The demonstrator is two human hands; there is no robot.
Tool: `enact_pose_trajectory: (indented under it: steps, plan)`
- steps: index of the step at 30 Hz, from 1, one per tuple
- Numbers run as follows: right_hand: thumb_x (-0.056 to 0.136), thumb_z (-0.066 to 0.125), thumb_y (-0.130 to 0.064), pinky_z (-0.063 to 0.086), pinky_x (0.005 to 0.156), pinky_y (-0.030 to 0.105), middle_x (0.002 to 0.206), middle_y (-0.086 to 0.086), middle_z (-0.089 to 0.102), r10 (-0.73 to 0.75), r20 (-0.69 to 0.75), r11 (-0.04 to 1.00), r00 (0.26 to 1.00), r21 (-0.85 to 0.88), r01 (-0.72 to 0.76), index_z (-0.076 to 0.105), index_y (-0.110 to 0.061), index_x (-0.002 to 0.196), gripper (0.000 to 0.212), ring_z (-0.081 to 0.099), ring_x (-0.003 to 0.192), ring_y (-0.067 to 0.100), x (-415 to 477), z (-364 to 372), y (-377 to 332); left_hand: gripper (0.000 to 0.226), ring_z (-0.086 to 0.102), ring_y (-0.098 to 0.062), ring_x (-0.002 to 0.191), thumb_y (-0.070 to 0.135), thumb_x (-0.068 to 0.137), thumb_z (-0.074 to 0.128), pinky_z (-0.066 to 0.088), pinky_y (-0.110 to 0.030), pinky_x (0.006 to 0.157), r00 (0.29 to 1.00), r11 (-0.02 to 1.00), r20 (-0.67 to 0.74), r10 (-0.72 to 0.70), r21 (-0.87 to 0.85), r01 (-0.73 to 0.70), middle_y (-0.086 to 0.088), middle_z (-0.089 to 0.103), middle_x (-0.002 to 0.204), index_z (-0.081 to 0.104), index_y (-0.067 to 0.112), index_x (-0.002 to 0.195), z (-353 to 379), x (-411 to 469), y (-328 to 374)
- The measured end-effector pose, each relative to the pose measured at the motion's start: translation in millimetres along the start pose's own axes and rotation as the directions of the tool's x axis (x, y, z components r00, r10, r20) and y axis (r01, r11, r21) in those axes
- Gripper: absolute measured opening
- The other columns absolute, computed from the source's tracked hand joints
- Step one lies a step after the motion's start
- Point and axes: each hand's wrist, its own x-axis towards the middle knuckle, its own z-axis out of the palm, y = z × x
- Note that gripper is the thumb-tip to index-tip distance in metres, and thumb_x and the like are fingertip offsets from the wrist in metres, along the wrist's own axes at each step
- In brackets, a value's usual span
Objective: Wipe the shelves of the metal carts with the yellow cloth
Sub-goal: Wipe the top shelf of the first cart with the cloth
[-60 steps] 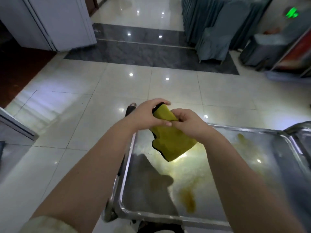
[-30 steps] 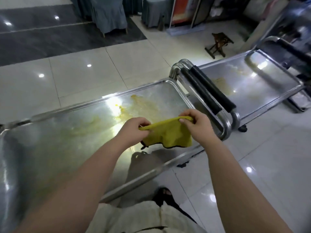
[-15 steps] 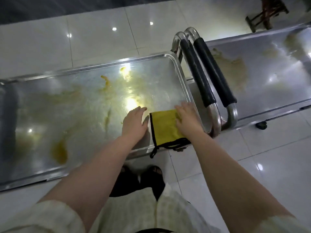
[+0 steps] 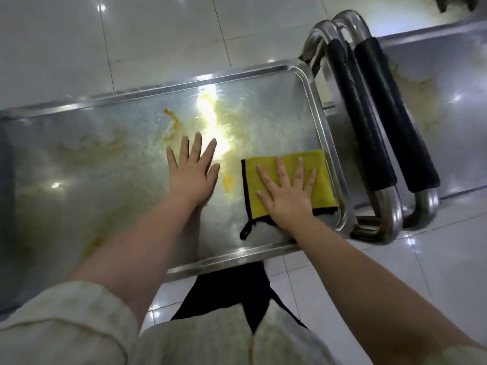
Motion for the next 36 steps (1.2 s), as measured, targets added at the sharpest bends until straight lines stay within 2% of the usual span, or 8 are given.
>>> enact_pose_trajectory:
  steps: [4,8,13,18,22,25,29,36]
  plan:
    - [0.095,0.007,-0.066,-0.013,0.109,0.071,0.161,-0.002,-0.023,0.064,-0.056,0.997,0.996,0.037,-0.062,-0.018,-0.052,0.147,0.059,-0.025,0.142,0.047,85,-32,-31,0.058,-0.006,-0.027,0.151,0.054,0.1,0.017,-0.006,-0.059,0.118,1.0,0.999,-0.028,-0.007,-0.041,0.006,0.003,-0.001,0.165,0.005,0.041,0.155,7,-1,-4]
    - [0.095,0.008,-0.068,-0.011,0.11,0.07,0.163,-0.002,-0.017,0.119,-0.066,0.992,0.991,0.041,-0.116,-0.015,-0.051,0.148,0.06,-0.021,0.144,0.046,126,-47,-46,0.057,-0.005,-0.027,0.151,0.051,0.101,0.02,-0.005,-0.058,0.118,0.998,0.999,-0.055,0.007,-0.052,-0.009,0.003,-0.001,0.165,0.006,0.04,0.155,8,3,-7]
    - [0.095,0.016,-0.067,0.0,0.111,0.072,0.165,0.002,0.004,0.011,-0.132,0.999,0.991,0.042,-0.005,0.006,-0.047,0.153,0.062,-0.001,0.146,0.049,35,0,-44,0.055,-0.011,-0.024,0.151,0.048,0.103,0.017,-0.005,-0.058,0.118,0.999,0.996,-0.039,-0.005,-0.091,0.002,0.005,-0.006,0.164,0.003,0.041,0.155,9,3,-7]
    - [0.097,0.014,-0.066,0.012,0.107,0.075,0.164,0.004,0.011,-0.08,-0.002,0.997,0.997,0.013,0.08,0.014,-0.045,0.153,0.06,0.007,0.145,0.051,-43,29,-42,0.055,-0.01,-0.026,0.151,0.048,0.102,0.013,-0.003,-0.059,0.117,0.999,0.997,-0.036,-0.003,-0.073,0.0,0.004,-0.009,0.163,0.0,0.041,0.155,10,3,-7]
    - [0.095,0.014,-0.067,0.0,0.11,0.073,0.165,0.001,0.004,-0.024,-0.129,0.999,0.991,0.02,0.027,0.002,-0.05,0.151,0.059,-0.002,0.145,0.05,49,-8,-32,0.056,-0.01,-0.025,0.151,0.048,0.102,0.016,-0.003,-0.06,0.117,0.999,0.997,-0.042,0.0,-0.083,-0.004,0.004,-0.007,0.164,0.001,0.04,0.155,10,7,-7]
    - [0.096,0.012,-0.067,-0.009,0.111,0.07,0.164,-0.001,-0.013,0.068,-0.12,0.997,0.99,0.047,-0.063,-0.012,-0.051,0.149,0.06,-0.016,0.145,0.047,152,-58,-29,0.056,-0.007,-0.026,0.151,0.048,0.102,0.019,-0.003,-0.06,0.118,0.998,0.996,-0.055,0.004,-0.09,-0.009,0.003,-0.003,0.164,0.004,0.04,0.155,10,11,-6]
    - [0.096,0.012,-0.066,-0.011,0.11,0.07,0.164,-0.002,-0.014,0.083,-0.094,0.996,0.992,0.023,-0.081,-0.01,-0.05,0.15,0.06,-0.016,0.145,0.046,218,-92,-40,0.059,-0.007,-0.026,0.151,0.049,0.101,0.019,-0.005,-0.057,0.118,0.998,0.998,-0.065,-0.019,-0.067,0.015,0.003,-0.003,0.164,0.002,0.036,0.156,12,16,-5]
    - [0.096,0.022,-0.065,0.002,0.11,0.072,0.165,0.002,0.006,-0.139,-0.128,0.99,0.982,-0.019,0.138,0.008,-0.047,0.153,0.062,0.0,0.146,0.049,88,-27,-31,0.06,-0.005,-0.026,0.151,0.048,0.1,0.014,-0.002,-0.057,0.119,0.998,0.998,-0.045,-0.05,-0.049,0.048,0.004,-0.002,0.165,0.0,0.034,0.156,9,17,-3]
